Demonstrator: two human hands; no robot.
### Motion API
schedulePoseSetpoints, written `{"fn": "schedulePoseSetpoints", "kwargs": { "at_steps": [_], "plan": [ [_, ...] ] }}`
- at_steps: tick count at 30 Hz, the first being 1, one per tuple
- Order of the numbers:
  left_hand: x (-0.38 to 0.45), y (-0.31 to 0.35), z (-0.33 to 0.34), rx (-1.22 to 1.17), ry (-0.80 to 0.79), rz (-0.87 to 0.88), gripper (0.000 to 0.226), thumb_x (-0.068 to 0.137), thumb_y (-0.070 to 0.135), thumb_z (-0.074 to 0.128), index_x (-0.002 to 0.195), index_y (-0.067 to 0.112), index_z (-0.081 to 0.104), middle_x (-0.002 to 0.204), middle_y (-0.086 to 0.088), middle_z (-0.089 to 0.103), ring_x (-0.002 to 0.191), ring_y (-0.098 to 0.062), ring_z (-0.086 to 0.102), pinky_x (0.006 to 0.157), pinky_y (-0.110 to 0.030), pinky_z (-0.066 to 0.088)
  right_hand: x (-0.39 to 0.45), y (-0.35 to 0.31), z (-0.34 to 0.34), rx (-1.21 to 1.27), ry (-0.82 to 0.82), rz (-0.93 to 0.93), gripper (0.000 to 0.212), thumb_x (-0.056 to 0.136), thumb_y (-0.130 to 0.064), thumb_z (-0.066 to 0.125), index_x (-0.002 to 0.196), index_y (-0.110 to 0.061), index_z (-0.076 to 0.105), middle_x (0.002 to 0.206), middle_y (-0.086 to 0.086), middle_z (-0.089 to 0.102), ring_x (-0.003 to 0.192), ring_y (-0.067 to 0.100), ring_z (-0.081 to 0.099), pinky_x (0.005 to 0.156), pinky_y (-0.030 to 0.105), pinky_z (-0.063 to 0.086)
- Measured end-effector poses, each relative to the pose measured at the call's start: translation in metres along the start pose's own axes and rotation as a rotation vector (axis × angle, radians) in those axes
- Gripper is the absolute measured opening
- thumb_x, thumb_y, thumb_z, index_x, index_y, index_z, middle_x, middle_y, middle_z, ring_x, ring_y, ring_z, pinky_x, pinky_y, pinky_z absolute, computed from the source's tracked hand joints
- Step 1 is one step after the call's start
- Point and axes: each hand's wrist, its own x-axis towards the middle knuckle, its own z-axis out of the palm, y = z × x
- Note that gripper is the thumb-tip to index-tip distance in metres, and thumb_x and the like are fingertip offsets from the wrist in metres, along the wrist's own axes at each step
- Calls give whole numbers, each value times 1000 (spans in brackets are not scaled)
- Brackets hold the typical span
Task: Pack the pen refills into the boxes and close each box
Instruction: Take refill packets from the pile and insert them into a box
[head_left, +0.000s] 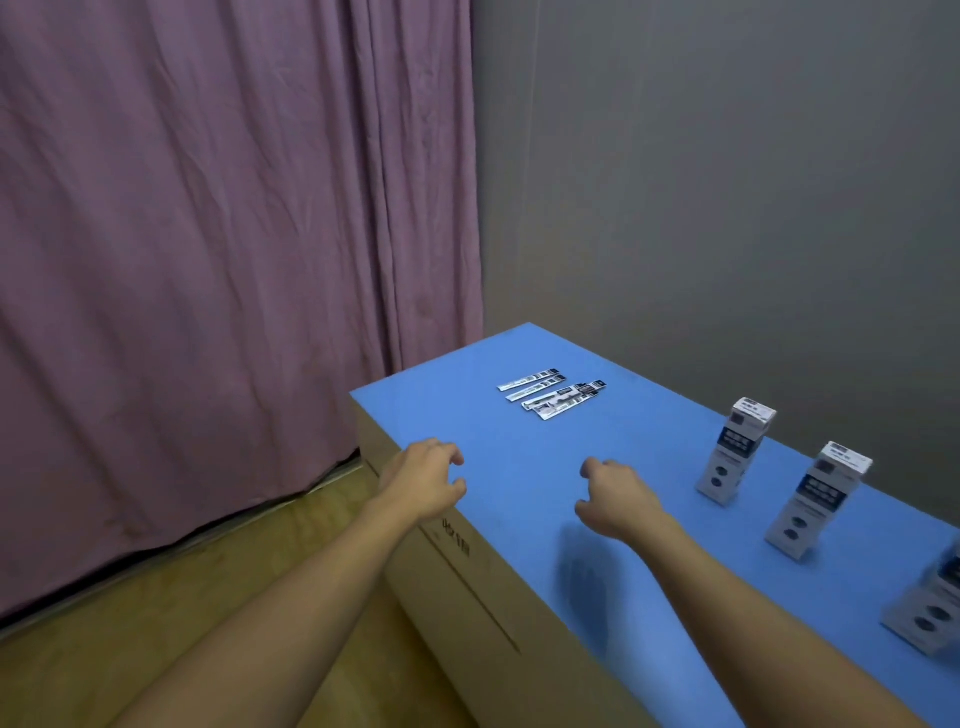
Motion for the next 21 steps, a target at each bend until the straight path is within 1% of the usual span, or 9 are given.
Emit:
{"fn": "schedulePoseSetpoints", "kwargs": {
  "at_steps": [3,6,8,12,15,17,21],
  "plan": [
    [11,-16,4,47,-33,-8,39,93,40,56,130,27,58,131,8,56,120,-12,53,90,-31,50,13,-14,6,-8,-12,-9,43,93,-28,55,133,-15,46,128,7,53,118,27,51,86,35,45],
    [30,-28,7,101,-47,-7,41,93,40,53,132,26,57,132,8,55,119,-12,54,86,-30,50,33,-23,9,-18,-33,-13,42,94,-27,54,133,-15,45,126,6,52,116,25,50,79,32,43],
    [45,-34,10,128,-65,0,42,94,41,52,133,25,56,133,7,54,119,-14,54,86,-31,50,50,-27,11,-5,-51,-10,41,94,-26,54,132,-15,45,125,5,52,114,24,50,77,33,43],
    [88,-44,17,183,-101,21,43,94,41,52,133,24,54,134,4,53,120,-17,54,87,-33,48,92,-33,14,17,-88,6,41,92,-24,53,131,-16,45,122,5,51,112,25,50,85,37,50],
    [128,-50,21,226,-136,29,43,93,41,52,132,25,55,135,3,52,121,-20,54,91,-34,46,126,-34,17,29,-113,20,40,91,-22,52,130,-16,45,122,5,50,113,25,49,82,35,48],
    [155,-53,25,237,-177,28,42,92,39,51,131,25,56,134,2,53,121,-22,54,92,-35,47,148,-31,17,32,-133,30,41,91,-21,52,131,-16,45,123,6,49,114,25,48,83,35,48],
    [204,-54,36,267,-225,29,39,92,35,50,129,25,57,131,1,54,118,-23,55,90,-34,47,188,-18,14,27,-138,57,40,90,-21,51,130,-14,47,124,6,50,117,26,49,87,37,48]
  ]
}}
